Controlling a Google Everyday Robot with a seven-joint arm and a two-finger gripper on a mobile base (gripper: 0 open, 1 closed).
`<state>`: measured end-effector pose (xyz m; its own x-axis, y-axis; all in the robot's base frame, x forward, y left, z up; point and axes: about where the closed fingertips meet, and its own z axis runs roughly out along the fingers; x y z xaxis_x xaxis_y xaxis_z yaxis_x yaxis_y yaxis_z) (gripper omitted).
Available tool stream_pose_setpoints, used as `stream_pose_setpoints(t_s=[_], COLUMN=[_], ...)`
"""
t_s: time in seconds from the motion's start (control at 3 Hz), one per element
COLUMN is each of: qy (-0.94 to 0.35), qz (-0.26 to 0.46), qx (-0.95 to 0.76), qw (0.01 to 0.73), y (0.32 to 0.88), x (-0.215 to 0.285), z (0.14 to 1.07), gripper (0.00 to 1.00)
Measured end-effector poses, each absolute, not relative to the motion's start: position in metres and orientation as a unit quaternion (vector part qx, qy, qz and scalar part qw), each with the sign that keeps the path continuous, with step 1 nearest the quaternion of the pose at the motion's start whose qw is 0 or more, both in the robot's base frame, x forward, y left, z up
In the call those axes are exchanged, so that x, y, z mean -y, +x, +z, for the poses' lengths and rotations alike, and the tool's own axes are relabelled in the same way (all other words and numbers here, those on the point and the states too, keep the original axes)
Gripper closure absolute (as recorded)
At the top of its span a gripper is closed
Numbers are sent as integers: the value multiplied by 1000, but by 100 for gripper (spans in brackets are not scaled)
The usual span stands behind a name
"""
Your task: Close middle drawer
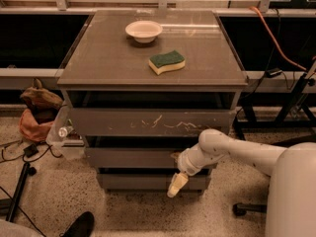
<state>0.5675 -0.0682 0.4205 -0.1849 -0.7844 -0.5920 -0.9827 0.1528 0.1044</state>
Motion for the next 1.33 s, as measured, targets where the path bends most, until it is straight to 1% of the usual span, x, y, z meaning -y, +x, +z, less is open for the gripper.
stream_pose_setpoints(t_s=[0.33,0.67,1.0,1.33], qy=[-580,-536,-497,-477], qz=[235,196,138,73], qx=[-749,-786,-818,-830], qw=[217,240,254,280], y=[551,522,490,483], x=[88,132,188,237], z=[433,466,514,589], gripper=[0,0,0,0])
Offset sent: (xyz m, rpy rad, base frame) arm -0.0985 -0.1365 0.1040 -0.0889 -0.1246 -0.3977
